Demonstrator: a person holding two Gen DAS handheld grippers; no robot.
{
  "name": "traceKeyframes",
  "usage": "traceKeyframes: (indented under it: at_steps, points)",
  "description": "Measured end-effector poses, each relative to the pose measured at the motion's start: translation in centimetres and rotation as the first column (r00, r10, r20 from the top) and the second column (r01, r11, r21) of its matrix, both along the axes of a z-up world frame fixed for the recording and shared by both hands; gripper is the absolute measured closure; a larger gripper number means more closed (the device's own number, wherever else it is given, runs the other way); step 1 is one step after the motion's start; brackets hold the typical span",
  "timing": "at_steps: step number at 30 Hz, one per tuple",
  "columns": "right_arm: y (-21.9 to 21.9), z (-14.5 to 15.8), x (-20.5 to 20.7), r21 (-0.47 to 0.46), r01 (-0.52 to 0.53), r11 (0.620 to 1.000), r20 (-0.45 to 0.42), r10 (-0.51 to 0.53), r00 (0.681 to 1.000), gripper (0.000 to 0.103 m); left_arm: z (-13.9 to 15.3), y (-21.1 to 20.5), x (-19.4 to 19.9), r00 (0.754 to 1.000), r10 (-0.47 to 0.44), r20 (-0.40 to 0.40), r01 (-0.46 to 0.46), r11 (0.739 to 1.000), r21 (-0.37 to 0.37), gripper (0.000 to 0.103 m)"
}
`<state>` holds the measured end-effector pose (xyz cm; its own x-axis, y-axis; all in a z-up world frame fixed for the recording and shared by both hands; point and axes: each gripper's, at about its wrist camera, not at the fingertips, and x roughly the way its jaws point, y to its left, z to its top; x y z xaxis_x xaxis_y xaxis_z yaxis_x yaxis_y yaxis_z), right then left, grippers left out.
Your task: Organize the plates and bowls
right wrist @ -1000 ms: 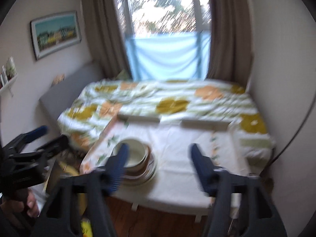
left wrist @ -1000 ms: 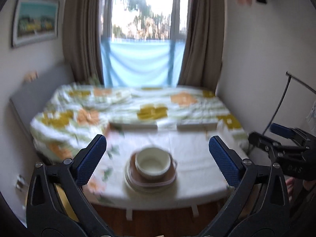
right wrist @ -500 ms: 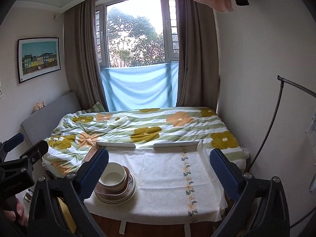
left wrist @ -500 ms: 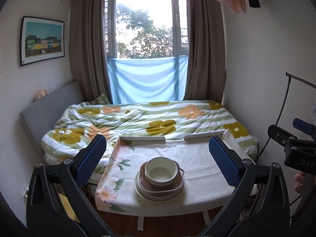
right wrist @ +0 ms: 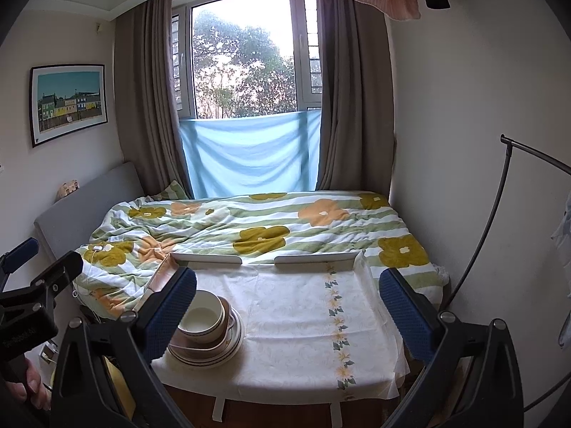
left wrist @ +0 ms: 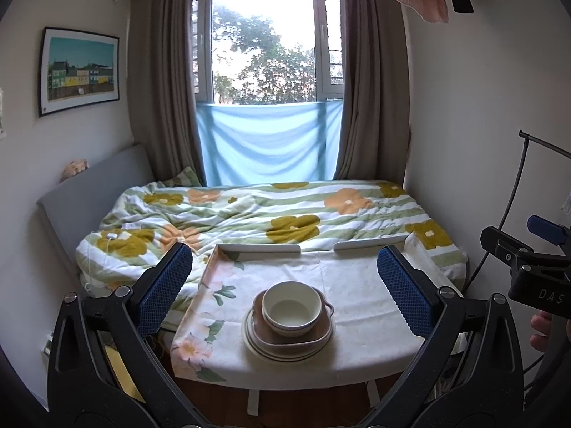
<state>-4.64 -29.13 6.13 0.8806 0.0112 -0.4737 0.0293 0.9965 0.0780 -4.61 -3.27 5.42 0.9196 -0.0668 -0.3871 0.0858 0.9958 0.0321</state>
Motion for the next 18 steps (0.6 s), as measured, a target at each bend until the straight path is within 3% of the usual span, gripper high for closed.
traceKeyframes:
  at_steps: [18]
  points:
    - [-0.39,-0.12,0.24,-0.001,0.006,1.0,-0.005,-0.006,1.0,0.001,-0.19,0.11,-0.14,1.0,0.017,0.008,-0.017,1.0,0.0,0.0]
